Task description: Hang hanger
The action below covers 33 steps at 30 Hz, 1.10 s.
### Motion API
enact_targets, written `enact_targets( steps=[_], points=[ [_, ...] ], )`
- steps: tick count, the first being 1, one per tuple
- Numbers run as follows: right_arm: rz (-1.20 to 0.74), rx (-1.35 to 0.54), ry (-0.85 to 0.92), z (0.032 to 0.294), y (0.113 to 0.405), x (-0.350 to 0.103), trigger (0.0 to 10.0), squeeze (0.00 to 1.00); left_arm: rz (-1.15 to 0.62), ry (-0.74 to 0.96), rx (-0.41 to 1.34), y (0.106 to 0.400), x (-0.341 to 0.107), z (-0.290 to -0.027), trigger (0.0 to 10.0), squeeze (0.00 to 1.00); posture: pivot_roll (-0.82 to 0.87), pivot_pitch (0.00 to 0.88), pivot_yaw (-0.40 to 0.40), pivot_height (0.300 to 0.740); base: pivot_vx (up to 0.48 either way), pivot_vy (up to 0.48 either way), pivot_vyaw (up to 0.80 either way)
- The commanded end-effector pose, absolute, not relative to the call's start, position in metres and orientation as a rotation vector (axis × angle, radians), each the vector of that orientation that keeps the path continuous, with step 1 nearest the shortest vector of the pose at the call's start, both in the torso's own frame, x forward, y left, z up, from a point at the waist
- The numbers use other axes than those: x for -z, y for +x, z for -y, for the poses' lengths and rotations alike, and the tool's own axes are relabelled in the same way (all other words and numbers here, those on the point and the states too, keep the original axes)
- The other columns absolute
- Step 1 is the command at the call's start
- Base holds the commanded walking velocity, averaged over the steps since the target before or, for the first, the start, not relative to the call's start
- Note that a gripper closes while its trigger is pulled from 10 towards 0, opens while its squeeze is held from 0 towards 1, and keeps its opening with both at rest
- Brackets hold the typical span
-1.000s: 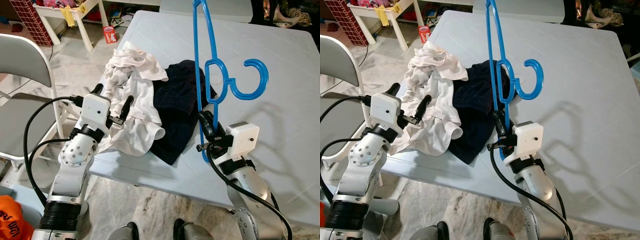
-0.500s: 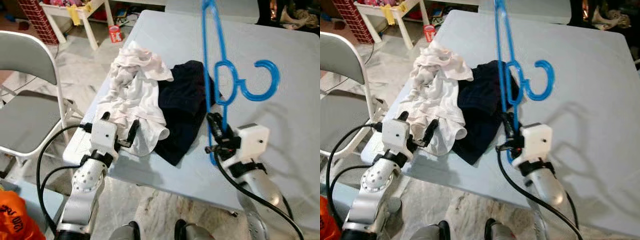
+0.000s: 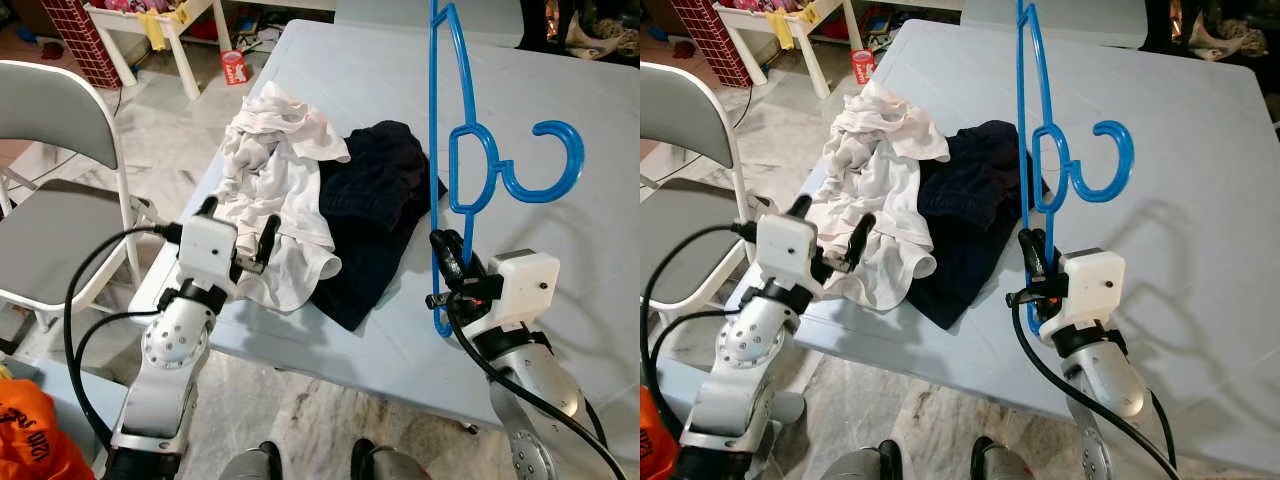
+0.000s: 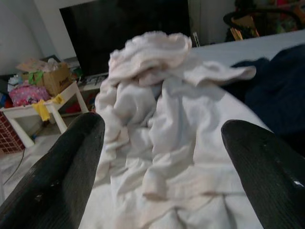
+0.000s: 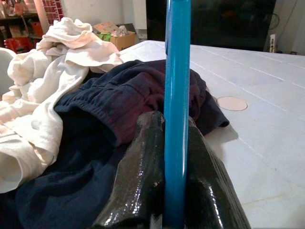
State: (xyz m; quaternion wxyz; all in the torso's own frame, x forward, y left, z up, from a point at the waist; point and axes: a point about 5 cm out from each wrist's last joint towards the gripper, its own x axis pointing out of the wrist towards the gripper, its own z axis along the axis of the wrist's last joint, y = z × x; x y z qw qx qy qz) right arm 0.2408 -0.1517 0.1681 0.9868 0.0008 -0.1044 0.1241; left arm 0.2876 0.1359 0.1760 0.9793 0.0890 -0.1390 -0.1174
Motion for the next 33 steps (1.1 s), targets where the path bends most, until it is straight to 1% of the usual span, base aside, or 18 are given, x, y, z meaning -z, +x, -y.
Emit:
enact_targets(
  steps=[1, 15, 33],
  points=[
    [0.201, -0.227, 0.008, 0.155, 0.238, -0.168, 10.0, 0.0, 0.276, 0.186, 0.231, 0.286, -0.177, -0.135, 10.0, 0.0, -0.05, 0.205, 0.053, 0.74, 0.0, 0.0, 0.0],
    [0.204, -0.224, 0.027, 0.149, 0.243, -0.172, 10.0, 0.0, 0.232, 0.207, 0.216, 0.287, -0.169, -0.131, 10.0, 0.0, -0.05, 0.206, 0.055, 0.74, 0.0, 0.0, 0.0],
    [0.233, -0.226, 0.028, 0.146, 0.247, -0.179, 10.0, 0.0, 0.238, 0.205, 0.202, 0.29, -0.173, -0.13, 10.0, 0.0, -0.05, 0.205, 0.056, 0.74, -0.27, 0.0, 0.0]
  ],
)
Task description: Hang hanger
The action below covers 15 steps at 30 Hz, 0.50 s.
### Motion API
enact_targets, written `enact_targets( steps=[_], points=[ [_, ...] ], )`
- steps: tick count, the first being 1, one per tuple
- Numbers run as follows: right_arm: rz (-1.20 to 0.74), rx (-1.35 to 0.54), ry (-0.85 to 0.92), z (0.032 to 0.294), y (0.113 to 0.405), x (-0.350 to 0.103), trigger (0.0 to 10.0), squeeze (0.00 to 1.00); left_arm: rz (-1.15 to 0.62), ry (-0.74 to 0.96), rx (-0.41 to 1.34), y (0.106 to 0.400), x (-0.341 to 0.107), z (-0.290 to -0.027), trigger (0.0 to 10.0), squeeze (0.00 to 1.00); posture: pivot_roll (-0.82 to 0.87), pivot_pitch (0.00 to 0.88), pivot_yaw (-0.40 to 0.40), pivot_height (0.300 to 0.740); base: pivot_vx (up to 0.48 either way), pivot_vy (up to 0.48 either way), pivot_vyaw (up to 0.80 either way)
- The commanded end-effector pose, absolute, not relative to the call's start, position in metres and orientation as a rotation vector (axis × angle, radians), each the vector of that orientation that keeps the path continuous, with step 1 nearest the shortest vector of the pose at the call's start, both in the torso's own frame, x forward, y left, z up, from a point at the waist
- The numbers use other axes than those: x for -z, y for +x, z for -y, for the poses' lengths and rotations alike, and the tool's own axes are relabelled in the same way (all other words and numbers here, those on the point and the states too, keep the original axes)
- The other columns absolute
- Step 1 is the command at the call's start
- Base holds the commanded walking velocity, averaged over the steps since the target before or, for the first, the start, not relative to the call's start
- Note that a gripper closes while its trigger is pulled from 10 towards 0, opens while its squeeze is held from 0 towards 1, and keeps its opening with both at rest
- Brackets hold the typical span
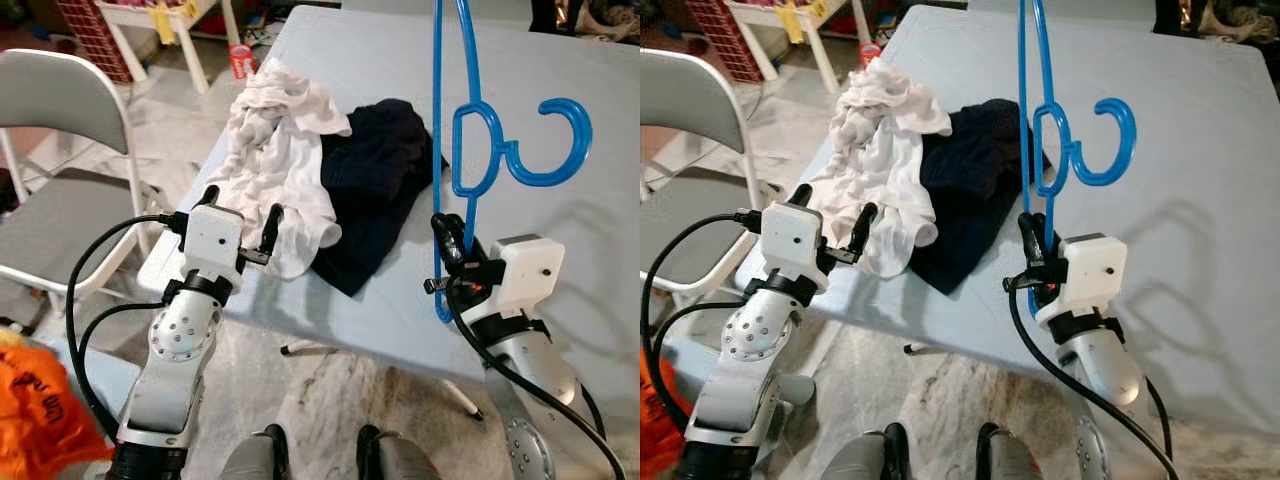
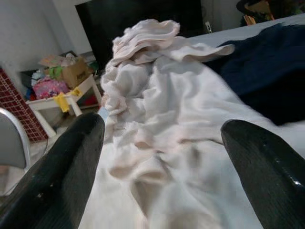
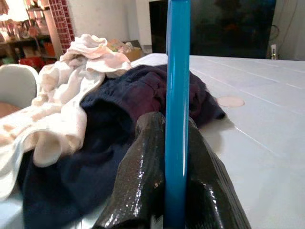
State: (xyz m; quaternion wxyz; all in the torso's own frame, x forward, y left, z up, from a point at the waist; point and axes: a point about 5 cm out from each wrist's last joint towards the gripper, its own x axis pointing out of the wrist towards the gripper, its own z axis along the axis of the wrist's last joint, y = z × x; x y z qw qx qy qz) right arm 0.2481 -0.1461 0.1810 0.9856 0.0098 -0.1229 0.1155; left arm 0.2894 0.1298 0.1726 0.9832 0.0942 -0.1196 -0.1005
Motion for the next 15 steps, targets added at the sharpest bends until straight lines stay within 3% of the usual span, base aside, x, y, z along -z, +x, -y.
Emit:
enact_targets(
  steps=[1, 15],
  points=[
    [0.236, -0.227, 0.028, 0.146, 0.247, -0.18, 10.0, 0.0, 0.238, 0.205, 0.204, 0.29, -0.173, -0.13, 10.0, 0.0, -0.05, 0.205, 0.056, 0.74, -0.274, 0.0, 0.0],
    [0.277, -0.232, 0.019, 0.144, 0.249, -0.192, 10.0, 0.0, 0.238, 0.207, 0.213, 0.291, -0.173, -0.128, 10.0, 0.0, -0.06, 0.199, 0.059, 0.74, -0.268, 0.0, 0.0]
  ],
)
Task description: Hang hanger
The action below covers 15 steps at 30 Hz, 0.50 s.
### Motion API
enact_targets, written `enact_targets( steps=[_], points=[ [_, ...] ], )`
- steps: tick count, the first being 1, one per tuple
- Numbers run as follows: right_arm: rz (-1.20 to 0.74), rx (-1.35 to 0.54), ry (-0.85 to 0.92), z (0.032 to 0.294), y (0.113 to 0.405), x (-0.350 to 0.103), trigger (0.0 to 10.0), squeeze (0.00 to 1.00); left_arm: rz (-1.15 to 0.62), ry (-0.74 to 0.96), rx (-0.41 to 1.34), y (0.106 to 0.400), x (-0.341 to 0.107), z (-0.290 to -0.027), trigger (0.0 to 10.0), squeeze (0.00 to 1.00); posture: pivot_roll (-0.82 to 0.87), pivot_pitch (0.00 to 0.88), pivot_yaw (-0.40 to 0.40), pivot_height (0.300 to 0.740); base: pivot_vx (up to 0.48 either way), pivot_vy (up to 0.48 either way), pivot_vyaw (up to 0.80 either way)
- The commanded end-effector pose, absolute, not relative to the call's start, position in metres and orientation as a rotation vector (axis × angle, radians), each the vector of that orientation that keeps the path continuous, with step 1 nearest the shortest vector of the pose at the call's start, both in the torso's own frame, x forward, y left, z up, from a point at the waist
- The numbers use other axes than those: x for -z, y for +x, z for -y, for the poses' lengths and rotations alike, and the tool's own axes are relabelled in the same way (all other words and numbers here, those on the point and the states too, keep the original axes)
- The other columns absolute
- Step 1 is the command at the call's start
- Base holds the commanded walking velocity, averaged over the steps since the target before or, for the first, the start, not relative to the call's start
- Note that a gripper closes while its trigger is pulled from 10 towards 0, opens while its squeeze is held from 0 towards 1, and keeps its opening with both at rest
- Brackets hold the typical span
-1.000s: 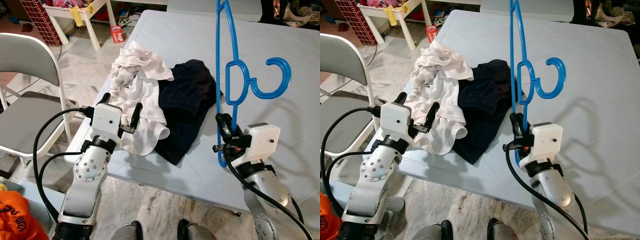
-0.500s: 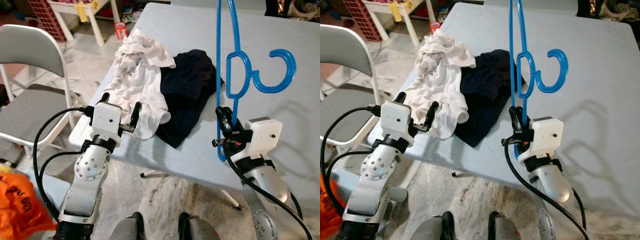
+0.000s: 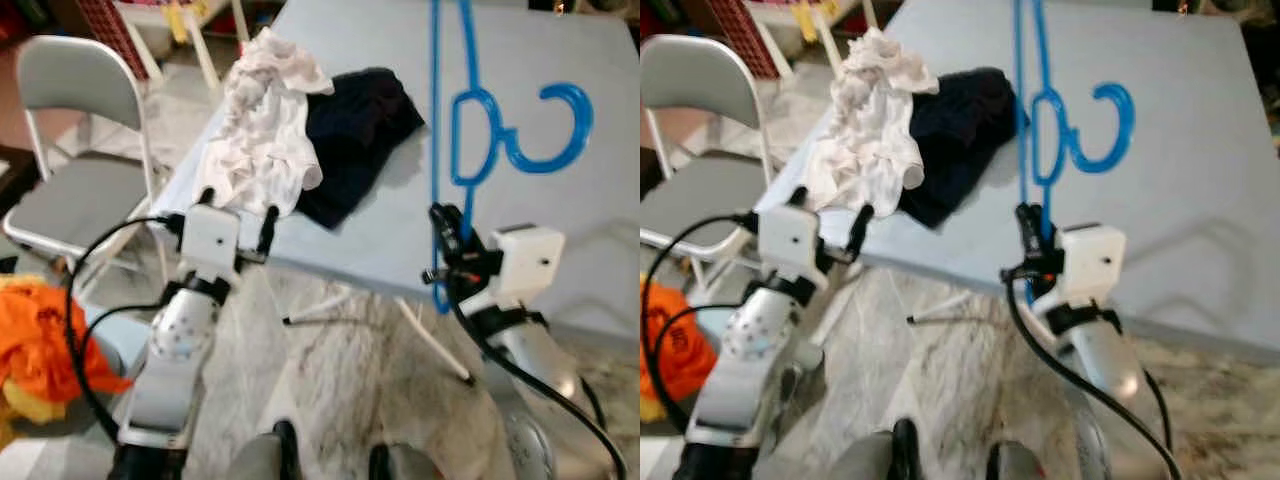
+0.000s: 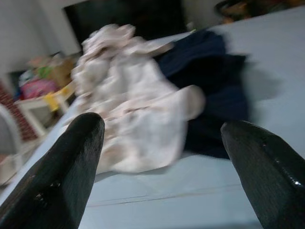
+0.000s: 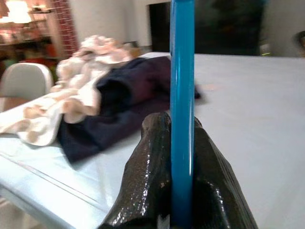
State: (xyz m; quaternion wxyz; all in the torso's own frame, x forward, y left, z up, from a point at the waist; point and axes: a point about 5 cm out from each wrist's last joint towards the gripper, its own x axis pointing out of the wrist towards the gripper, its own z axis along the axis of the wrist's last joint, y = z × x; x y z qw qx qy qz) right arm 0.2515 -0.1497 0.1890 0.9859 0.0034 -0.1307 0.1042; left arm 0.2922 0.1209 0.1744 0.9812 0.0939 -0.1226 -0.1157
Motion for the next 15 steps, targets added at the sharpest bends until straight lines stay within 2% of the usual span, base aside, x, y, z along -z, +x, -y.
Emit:
enact_targets(
  steps=[1, 15],
  points=[
    [0.276, -0.232, 0.019, 0.144, 0.249, -0.191, 10.0, 0.0, 0.237, 0.207, 0.214, 0.291, -0.173, -0.128, 10.0, 0.0, -0.06, 0.199, 0.059, 0.74, -0.262, 0.0, 0.0],
    [0.201, -0.22, 0.033, 0.145, 0.247, -0.173, 10.0, 0.0, 0.21, 0.211, 0.229, 0.291, -0.164, -0.126, 10.0, 0.0, -0.06, 0.201, 0.065, 0.74, -0.263, 0.0, 0.0]
  ],
)
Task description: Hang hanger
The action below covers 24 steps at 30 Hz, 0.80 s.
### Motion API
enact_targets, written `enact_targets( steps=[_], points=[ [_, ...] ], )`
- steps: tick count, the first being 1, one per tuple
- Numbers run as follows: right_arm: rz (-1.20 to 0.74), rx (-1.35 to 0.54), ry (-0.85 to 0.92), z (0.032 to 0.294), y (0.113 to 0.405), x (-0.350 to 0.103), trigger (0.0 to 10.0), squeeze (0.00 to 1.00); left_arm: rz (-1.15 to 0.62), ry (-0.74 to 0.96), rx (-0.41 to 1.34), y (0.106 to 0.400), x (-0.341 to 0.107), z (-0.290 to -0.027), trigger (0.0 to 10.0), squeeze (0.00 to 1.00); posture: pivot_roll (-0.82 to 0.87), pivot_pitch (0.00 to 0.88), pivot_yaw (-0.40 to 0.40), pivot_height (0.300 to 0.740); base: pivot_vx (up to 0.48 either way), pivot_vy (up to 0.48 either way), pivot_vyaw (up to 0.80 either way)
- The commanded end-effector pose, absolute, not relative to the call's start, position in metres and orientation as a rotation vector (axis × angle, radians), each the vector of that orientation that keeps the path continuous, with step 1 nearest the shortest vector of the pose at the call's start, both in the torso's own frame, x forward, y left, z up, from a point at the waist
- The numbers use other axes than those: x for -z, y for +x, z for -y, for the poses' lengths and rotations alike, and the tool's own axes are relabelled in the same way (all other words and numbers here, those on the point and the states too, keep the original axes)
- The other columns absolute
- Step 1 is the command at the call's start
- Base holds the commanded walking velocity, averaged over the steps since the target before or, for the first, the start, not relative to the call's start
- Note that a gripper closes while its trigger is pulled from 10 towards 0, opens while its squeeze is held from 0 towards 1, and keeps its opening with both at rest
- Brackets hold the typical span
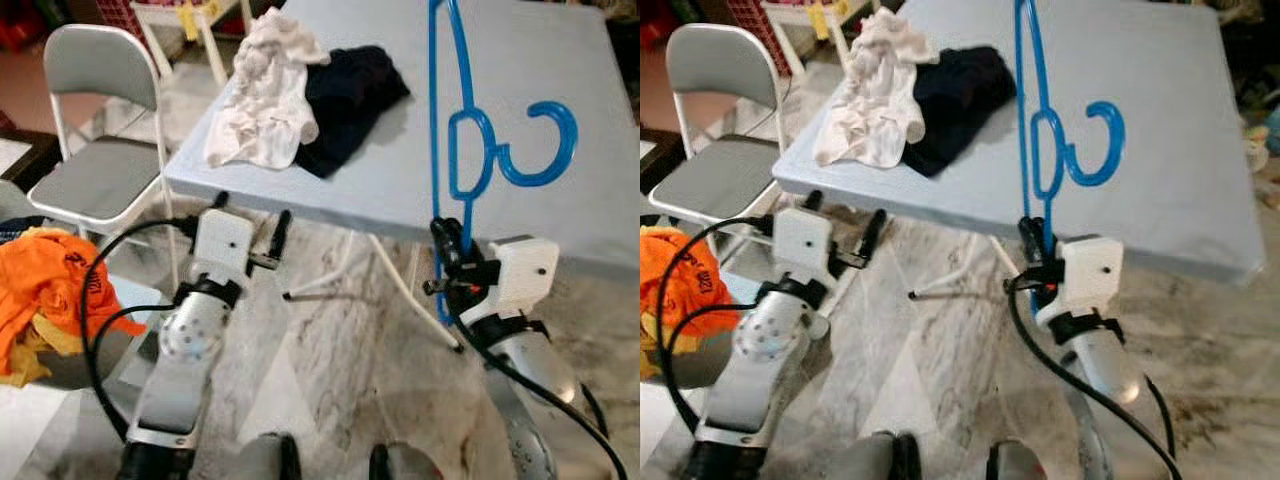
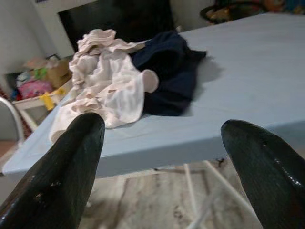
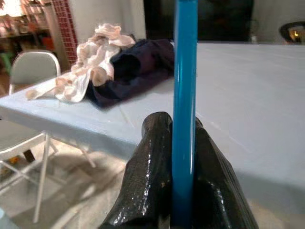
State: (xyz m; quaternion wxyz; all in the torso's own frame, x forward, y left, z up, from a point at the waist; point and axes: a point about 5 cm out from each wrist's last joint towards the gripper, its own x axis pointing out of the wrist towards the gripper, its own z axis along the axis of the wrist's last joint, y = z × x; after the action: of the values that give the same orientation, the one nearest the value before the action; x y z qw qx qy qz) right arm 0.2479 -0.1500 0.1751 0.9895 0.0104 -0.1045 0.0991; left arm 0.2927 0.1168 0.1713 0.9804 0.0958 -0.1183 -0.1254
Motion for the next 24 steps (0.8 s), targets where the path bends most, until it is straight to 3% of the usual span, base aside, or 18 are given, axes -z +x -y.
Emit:
enact_targets(
  steps=[1, 6, 16, 24],
  points=[
    [0.195, -0.217, 0.036, 0.145, 0.247, -0.171, 10.0, 0.0, 0.206, 0.211, 0.229, 0.291, -0.163, -0.126, 10.0, 0.0, -0.06, 0.201, 0.065, 0.74, -0.266, 0.0, 0.0],
    [0.141, -0.18, 0.055, 0.152, 0.245, -0.154, 10.0, 0.0, 0.13, 0.195, 0.214, 0.291, -0.146, -0.132, 10.0, 0.0, -0.06, 0.204, 0.072, 0.74, -0.266, 0.0, 0.0],
    [-0.006, -0.123, 0.015, 0.158, 0.245, -0.122, 10.0, 0.0, -0.057, 0.194, 0.139, 0.286, -0.095, -0.157, 10.0, 0.0, -0.07, 0.195, 0.071, 0.74, 0.0, 0.0, 0.0],
    [-0.128, -0.089, -0.033, 0.161, 0.239, -0.09, 10.0, 0.0, -0.22, 0.182, 0.179, 0.271, -0.051, -0.165, 10.0, 0.0, -0.07, 0.198, 0.066, 0.74, 0.0, 0.0, 0.0]
  ],
)
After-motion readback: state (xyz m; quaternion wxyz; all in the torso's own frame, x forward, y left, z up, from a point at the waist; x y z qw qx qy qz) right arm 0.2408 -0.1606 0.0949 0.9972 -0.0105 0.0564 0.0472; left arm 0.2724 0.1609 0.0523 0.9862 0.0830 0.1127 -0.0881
